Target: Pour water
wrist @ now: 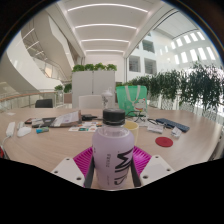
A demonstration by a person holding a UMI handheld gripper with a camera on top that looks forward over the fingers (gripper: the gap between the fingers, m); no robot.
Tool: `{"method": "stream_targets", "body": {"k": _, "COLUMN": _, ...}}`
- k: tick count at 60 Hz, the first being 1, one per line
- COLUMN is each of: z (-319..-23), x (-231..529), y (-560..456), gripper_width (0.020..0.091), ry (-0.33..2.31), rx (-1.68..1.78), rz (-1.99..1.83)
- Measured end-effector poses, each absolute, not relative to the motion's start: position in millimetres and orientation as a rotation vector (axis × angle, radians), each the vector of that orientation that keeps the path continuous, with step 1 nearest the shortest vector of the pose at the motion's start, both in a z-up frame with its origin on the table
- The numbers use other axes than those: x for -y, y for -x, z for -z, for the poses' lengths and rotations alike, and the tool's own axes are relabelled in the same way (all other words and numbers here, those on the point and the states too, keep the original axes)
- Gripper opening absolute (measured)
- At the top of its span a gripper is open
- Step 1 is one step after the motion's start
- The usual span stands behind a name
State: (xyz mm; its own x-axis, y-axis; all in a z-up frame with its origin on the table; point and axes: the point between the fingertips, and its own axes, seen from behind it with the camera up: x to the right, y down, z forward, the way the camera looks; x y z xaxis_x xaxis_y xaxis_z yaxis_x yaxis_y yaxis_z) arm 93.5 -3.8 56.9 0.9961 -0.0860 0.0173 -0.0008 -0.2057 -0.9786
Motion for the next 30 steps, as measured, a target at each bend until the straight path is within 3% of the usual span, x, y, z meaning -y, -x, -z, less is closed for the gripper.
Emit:
{"method": "stream_targets", "body": {"k": 9, "z": -49, "x": -1, "y": -73, "gripper_width": 0.0471, "ry": 1.88, "rx": -0.09, "rz": 0.004}}
{"method": "stream_targets", "body": {"k": 14, "z": -66, "x": -12, "y": -48, "gripper_width": 0.0426, "ry": 1.916, "rx": -0.068, "rz": -0.106}}
{"method": "stream_targets", "body": {"k": 21, "z": -127, "x": -43, "y": 1, "gripper_width": 0.0427, "ry": 1.872, "rx": -0.064, "rz": -0.306}}
{"method": "stream_targets", "body": {"k": 25, "z": -179, "x": -69, "y": 22, "gripper_width": 0.0427, "ry": 1.825, "rx": -0.17, "rz": -0.479}}
{"method": "stream_targets", "body": {"k": 30, "z": -222, "x": -100, "y": 16, "gripper_width": 0.0426, "ry": 1.746, "rx": -0.359, "rz": -0.737}}
